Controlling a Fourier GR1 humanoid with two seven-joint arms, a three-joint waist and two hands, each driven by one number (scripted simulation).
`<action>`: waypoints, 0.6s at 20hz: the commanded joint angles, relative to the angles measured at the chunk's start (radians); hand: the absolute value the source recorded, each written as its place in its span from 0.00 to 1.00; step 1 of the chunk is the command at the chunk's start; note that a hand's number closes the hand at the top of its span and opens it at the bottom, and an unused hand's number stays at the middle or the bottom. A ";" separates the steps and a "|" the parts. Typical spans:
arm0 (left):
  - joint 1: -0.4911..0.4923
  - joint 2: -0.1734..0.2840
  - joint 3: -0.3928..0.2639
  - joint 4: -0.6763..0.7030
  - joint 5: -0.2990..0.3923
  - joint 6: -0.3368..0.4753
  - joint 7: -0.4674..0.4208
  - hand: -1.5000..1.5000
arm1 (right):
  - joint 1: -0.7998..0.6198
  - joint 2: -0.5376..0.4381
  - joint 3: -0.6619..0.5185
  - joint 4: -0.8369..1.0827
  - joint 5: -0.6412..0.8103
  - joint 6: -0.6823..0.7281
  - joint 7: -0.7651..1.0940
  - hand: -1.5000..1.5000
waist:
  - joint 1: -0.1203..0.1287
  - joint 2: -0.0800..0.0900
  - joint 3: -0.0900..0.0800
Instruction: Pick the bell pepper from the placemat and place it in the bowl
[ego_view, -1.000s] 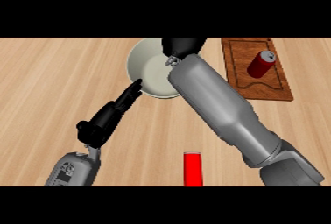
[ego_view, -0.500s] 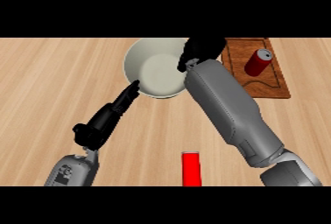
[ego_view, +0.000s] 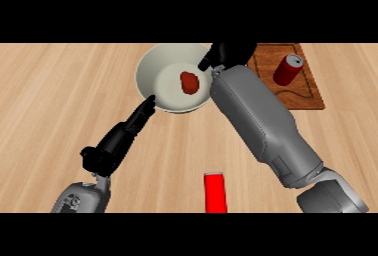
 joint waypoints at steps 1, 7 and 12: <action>0.001 0.011 0.026 0.009 0.015 -0.005 0.002 0.50 | -0.018 0.010 0.010 -0.021 0.061 -0.229 0.190 0.00 | -0.021 -0.008 -0.001; 0.053 -0.004 0.015 -0.025 -0.007 0.032 0.012 0.50 | 0.026 0.010 -0.096 -0.092 0.102 -0.352 0.231 0.00 | -0.062 -0.024 0.000; 0.041 0.034 0.067 -0.024 0.013 0.023 0.034 0.50 | 0.213 0.010 -0.109 -0.218 0.159 -0.452 0.207 0.00 | -0.116 -0.038 0.001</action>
